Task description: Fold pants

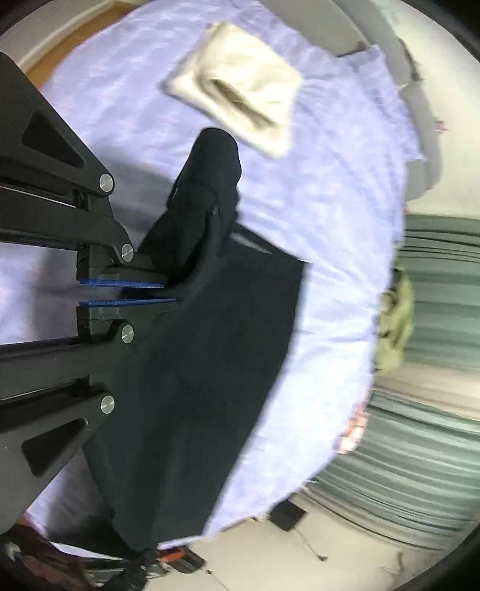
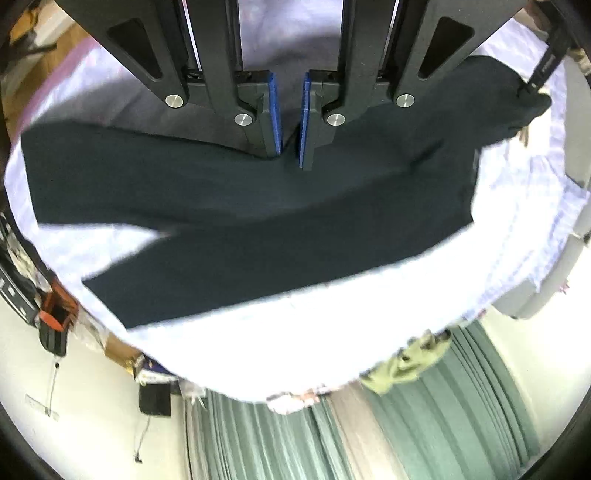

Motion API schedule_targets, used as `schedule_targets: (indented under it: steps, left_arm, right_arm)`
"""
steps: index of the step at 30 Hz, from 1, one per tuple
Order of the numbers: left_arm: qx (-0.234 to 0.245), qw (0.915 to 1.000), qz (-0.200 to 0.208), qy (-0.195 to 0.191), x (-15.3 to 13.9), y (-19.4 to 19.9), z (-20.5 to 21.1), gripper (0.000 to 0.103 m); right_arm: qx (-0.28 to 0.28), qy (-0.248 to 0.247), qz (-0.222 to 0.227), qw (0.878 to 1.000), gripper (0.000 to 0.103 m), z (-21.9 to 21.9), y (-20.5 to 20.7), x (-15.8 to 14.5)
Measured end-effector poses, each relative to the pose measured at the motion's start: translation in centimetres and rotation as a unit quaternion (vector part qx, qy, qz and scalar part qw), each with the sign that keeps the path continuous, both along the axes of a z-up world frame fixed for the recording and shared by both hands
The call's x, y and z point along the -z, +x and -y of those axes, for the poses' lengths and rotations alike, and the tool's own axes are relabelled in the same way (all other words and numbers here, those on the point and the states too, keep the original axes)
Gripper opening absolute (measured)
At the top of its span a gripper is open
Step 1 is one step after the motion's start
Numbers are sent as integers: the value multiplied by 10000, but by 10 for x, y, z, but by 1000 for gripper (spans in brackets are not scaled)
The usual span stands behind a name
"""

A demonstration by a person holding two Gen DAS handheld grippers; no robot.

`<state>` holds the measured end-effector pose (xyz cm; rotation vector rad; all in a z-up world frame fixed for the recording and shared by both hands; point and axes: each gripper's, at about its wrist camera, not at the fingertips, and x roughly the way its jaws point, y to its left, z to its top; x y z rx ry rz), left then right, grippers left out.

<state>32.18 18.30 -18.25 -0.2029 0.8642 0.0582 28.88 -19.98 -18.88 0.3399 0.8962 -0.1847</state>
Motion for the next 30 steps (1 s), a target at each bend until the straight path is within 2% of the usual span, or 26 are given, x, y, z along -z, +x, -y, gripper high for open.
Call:
schedule_targets:
  steps: [4,8,10,12,15,20,25,28,29,30]
  left_arm:
    - [110,9990,368,211,-24,41,12,6]
    - [216,9983,458,286,-18,111,24,7]
    - [269,9983,425,296,-15,123,35,7]
    - [350,9979,362,416,-4,153,42,7]
    - [373,9978,233,498,10,190,54,7]
    - [284,9977,-138,599,45,252,55,7]
    - [213,9961,-506,692,78,296,52,7]
    - [308,9939,-813,685,97,317,52,13]
    - [365,9922,-816,873,99,322,56,20]
    - [396,9911,-768,1012,96,323,58,41]
  right_arm:
    - [-115,-233,386,9989,7,5,42,-28]
    - [-387,-673,729,9943,7,3,96,-46]
    - [-513,-624,571,9951,7,3,121,-41]
    - [-502,-550,709,9947,7,5,140,-42]
    - [-541,-776,769,9925,7,1,158,-37]
    - [-614,-637,468,9950,8,-4,194,-11]
    - [-740,-463,173,9960,8,-19,231,12]
    - [-800,-539,50,9953,10,-32,245,17]
    - [-820,-598,23,9948,13,-36,247,19]
    - [-853,-643,-7,9943,25,-40,248,20]
